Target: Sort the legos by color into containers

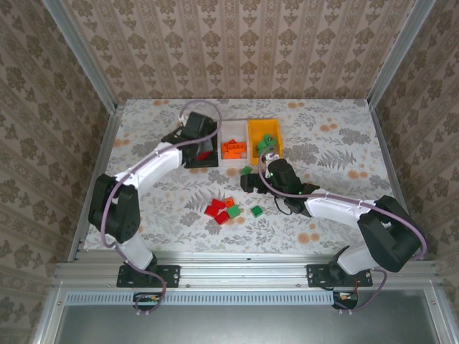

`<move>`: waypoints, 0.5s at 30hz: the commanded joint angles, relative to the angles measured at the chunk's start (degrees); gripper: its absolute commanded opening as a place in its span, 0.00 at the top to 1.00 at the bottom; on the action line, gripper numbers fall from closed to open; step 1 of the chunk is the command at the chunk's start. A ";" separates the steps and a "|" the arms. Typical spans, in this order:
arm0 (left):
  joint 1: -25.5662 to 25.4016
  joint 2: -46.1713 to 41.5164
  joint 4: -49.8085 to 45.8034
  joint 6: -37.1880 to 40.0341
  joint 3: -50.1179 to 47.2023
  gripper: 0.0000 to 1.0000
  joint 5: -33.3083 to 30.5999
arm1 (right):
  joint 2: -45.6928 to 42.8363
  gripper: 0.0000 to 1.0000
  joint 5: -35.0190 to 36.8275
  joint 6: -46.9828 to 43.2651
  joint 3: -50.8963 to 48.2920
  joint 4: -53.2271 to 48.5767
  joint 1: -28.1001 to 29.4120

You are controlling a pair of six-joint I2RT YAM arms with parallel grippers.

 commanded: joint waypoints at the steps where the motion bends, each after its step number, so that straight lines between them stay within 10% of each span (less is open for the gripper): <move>1: 2.30 7.67 -0.90 6.40 4.40 0.96 5.34 | 0.64 0.02 1.15 -0.94 0.52 -0.79 0.14; 10: 4.86 19.33 -4.69 8.76 17.70 0.84 9.42 | 0.30 0.02 1.14 -0.93 0.52 -1.05 0.14; 15: 4.85 14.91 -2.64 9.22 15.06 0.40 12.22 | 0.20 0.02 1.00 -0.93 0.50 -1.06 0.14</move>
